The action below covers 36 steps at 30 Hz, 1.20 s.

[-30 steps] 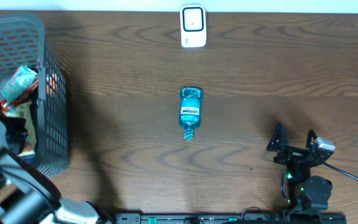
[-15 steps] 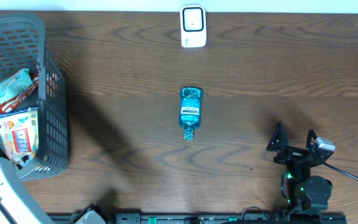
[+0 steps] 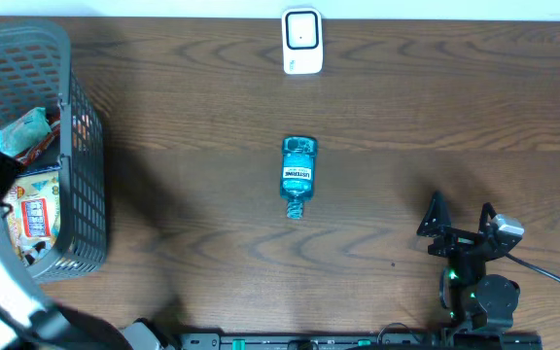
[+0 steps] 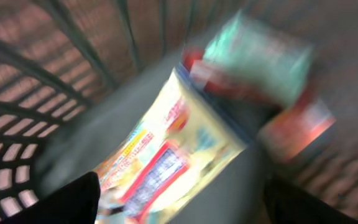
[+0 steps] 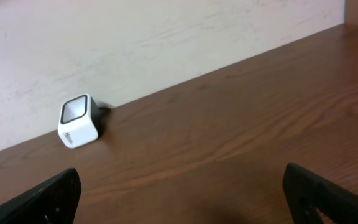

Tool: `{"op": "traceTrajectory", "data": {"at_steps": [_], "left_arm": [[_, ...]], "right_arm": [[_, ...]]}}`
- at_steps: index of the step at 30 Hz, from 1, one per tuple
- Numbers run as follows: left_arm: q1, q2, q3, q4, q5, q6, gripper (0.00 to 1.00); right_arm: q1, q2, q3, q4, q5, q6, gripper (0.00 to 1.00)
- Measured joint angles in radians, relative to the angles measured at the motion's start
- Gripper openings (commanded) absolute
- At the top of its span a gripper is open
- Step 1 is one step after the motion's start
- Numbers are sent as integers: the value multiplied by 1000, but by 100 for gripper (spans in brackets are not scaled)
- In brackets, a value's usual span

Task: Scan the item barcode
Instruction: 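Grasp the white printed packet in the basket with the left gripper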

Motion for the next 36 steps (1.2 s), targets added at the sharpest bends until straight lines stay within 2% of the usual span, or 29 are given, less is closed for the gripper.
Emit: {"op": "traceTrajectory", "data": {"at_steps": [4, 7, 14, 21, 30, 31, 32, 33, 36], "left_arm": [[0, 134, -3, -27, 0, 168, 84], [0, 190, -4, -46, 0, 217, 84], [9, 235, -4, -57, -54, 256, 84], [72, 247, -5, -36, -72, 283, 85], [97, 375, -21, -37, 111, 350, 85], [95, 387, -21, -42, 134, 354, 78], [95, 394, -21, -46, 151, 357, 57], [95, 398, -21, -49, 163, 362, 42], [95, 402, -21, -55, 201, 368, 14]], "right_arm": [[0, 0, 0, 0, 0, 0, 99], [0, 0, 0, 0, 0, 0, 99], [0, 0, 0, 0, 0, 0, 99], [0, 0, 0, 0, 0, 0, 99], [0, 0, 0, 0, 0, 0, 99], [0, 0, 0, 0, 0, 0, 99], [0, 0, 0, 0, 0, 0, 99], [0, 0, 0, 0, 0, 0, 99], [0, 0, 0, 0, 0, 0, 99]]}}
